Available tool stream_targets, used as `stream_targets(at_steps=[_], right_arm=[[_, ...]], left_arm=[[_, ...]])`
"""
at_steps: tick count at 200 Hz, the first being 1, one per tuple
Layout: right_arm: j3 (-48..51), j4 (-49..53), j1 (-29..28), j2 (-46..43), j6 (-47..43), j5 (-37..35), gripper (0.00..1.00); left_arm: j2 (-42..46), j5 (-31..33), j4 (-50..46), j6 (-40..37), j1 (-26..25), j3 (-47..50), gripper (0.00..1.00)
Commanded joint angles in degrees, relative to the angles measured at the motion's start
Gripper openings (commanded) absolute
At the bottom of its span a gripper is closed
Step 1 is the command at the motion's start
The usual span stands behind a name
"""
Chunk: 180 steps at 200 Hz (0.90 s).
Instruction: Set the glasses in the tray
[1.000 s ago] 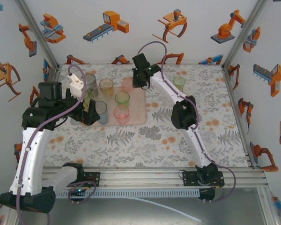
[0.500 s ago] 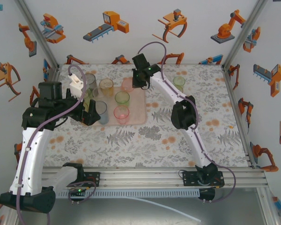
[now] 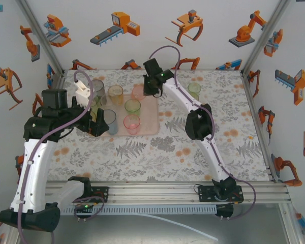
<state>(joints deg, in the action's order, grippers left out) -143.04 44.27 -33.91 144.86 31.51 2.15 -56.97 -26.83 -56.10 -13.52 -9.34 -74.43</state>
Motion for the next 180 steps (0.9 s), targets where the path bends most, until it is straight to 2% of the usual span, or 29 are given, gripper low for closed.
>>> stream_targets(at_steps=[1,180], right_arm=[[-2.7,0.7,-0.5,1.4,0.3,0.7,0.05],[-3.9,0.5,-0.6,2.2,0.5,2.2,0.11]], left_arm=[[0.8,-1.1,1.0,0.9,0.0,0.7,0.97],[0.5,-1.3,0.9,1.0,0.0,0.0,0.97]])
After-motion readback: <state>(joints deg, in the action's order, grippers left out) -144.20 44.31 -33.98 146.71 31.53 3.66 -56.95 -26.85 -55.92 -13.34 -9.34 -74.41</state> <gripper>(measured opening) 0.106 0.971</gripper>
